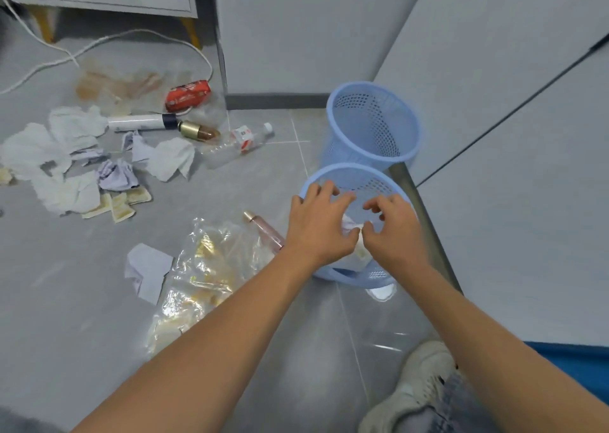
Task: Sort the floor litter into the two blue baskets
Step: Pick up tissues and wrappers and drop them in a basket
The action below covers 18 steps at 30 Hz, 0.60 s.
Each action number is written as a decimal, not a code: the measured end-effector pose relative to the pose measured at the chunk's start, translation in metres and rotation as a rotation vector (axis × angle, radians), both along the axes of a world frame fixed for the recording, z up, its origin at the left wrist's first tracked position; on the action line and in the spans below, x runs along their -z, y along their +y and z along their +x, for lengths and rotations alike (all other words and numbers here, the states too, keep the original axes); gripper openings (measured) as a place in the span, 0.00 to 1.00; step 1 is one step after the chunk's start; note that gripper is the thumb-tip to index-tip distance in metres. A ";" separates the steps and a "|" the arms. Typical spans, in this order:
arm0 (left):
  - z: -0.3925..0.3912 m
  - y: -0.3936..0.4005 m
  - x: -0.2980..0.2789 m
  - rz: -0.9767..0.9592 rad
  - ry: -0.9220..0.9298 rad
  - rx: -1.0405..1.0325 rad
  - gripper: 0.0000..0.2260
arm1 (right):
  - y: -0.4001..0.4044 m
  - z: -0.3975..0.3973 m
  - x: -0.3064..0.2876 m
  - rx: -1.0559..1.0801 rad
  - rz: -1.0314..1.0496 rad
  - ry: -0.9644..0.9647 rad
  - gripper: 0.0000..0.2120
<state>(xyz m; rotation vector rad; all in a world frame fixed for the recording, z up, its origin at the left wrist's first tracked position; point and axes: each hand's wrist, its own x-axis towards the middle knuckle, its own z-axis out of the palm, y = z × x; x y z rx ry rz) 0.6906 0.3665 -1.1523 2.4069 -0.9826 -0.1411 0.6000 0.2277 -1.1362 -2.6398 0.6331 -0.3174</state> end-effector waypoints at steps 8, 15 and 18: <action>0.031 0.121 0.033 -0.188 -0.008 -0.400 0.15 | 0.108 0.109 0.013 -0.280 0.031 -0.130 0.10; 0.005 0.274 0.111 -0.055 0.107 -0.814 0.12 | 0.241 0.161 0.098 -0.690 0.120 0.086 0.14; -0.034 0.311 0.139 -0.024 0.189 -0.950 0.11 | 0.278 0.163 0.132 -0.821 0.088 0.211 0.19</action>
